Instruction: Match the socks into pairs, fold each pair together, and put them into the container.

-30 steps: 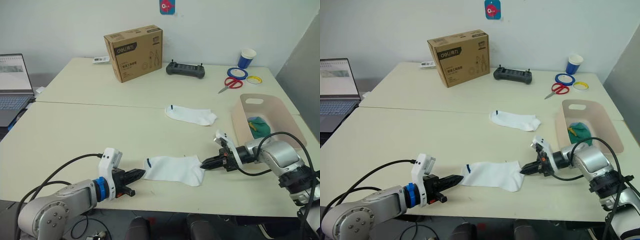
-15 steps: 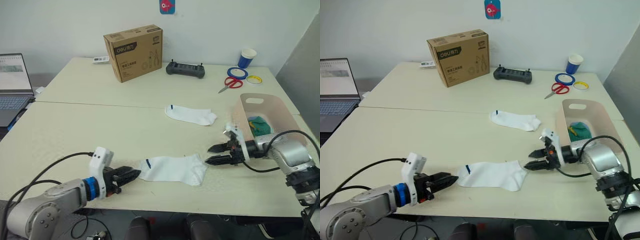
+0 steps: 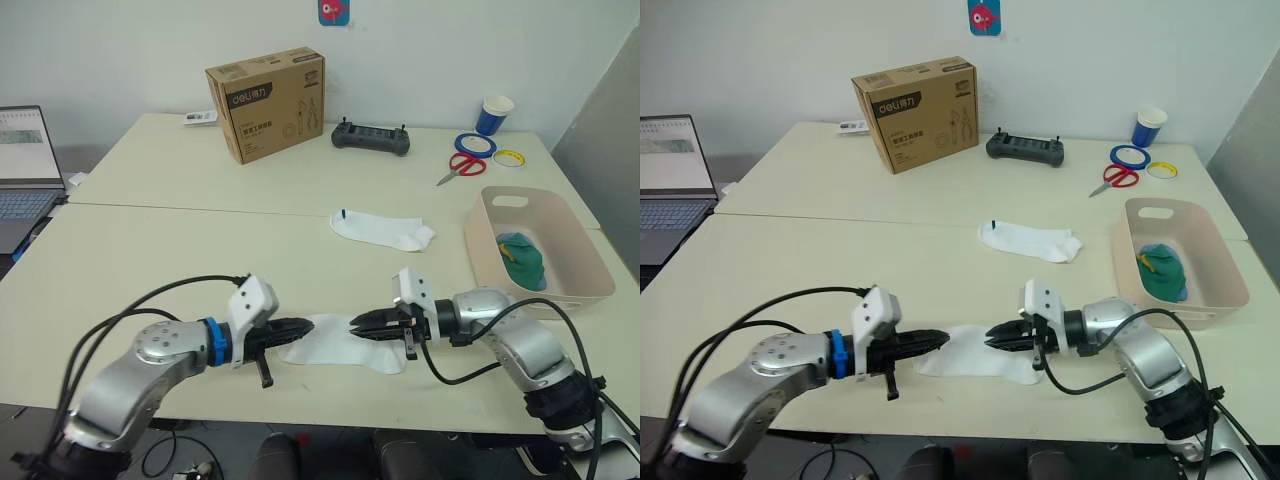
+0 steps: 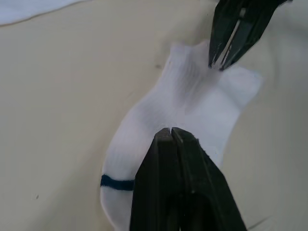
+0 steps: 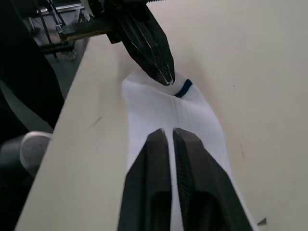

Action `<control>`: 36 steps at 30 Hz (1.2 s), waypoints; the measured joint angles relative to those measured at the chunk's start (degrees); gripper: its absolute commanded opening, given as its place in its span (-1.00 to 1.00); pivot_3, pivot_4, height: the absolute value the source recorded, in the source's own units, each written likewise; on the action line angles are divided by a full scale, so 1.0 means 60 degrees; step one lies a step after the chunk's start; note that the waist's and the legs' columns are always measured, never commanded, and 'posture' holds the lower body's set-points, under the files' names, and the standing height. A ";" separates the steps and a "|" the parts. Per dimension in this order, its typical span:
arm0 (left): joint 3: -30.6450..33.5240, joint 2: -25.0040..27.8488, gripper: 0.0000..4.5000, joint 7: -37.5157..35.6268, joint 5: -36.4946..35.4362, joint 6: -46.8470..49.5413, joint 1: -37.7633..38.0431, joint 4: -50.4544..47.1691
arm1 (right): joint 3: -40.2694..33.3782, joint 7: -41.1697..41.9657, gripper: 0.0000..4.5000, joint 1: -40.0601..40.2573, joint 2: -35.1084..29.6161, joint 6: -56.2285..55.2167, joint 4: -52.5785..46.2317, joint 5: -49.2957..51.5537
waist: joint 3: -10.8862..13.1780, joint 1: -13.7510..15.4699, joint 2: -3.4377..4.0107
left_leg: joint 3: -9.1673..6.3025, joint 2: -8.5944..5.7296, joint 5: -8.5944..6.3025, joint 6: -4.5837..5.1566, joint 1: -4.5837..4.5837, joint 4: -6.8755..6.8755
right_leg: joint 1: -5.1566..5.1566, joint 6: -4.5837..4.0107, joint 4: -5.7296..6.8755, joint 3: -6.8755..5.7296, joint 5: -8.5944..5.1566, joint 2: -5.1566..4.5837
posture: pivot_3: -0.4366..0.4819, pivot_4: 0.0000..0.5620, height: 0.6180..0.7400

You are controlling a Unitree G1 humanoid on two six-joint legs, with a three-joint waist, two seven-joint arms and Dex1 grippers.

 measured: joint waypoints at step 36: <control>0.0224 0.0213 -1.00 -0.0980 0.1603 -0.1845 0.0425 0.0779 | -0.0618 0.0743 -0.99 0.1511 -0.1791 -0.1856 0.0241 -0.0455 | -0.0007 0.0027 0.0007 | -0.0003 0.0007 0.0002 0.0002 0.0101 -0.0048 | 0.0091 0.0006 -0.0002 -0.0009 -0.0007 -0.0003 | -0.05 -0.47 1.00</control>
